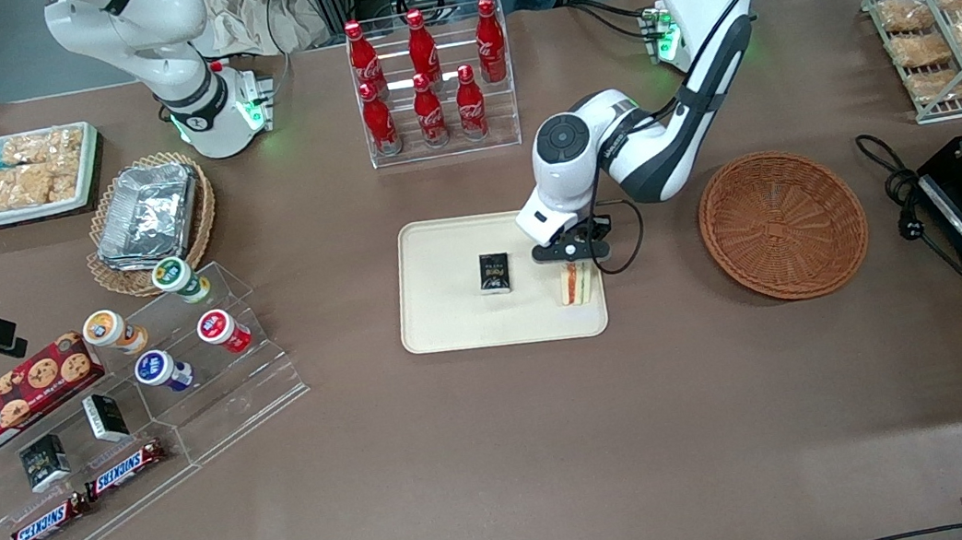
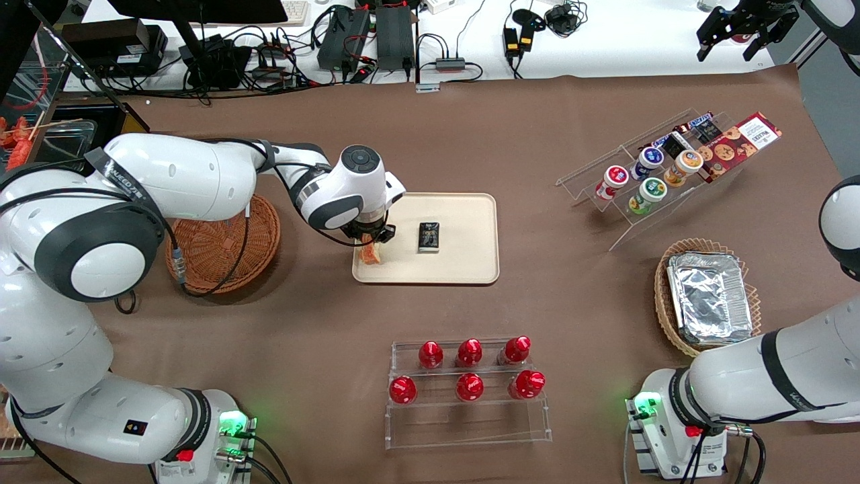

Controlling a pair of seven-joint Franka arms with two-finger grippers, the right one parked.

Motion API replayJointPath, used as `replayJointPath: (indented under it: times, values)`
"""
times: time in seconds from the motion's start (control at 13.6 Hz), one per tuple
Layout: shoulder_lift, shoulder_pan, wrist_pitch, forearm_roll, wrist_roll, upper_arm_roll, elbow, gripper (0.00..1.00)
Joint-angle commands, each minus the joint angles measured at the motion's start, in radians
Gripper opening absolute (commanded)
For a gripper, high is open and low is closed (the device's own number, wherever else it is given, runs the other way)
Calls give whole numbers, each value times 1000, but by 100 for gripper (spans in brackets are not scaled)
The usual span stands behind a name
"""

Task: Place sandwich from basket to tray
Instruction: 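Lower the sandwich onto the tray beside the black box and release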

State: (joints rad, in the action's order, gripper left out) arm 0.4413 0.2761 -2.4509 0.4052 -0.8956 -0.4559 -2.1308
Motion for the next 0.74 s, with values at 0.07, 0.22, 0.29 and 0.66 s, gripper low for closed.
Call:
replayJointPath:
  times: [0.07,0.22,0.29,0.66]
  values:
    - [14,3,-2,30,-31,3,9,99]
    - [16,3,0,29,-42,3,14,100]
    - [10,3,6,27,-57,3,17,100]
    - [-162,-3,153,-44,-72,5,48,100]
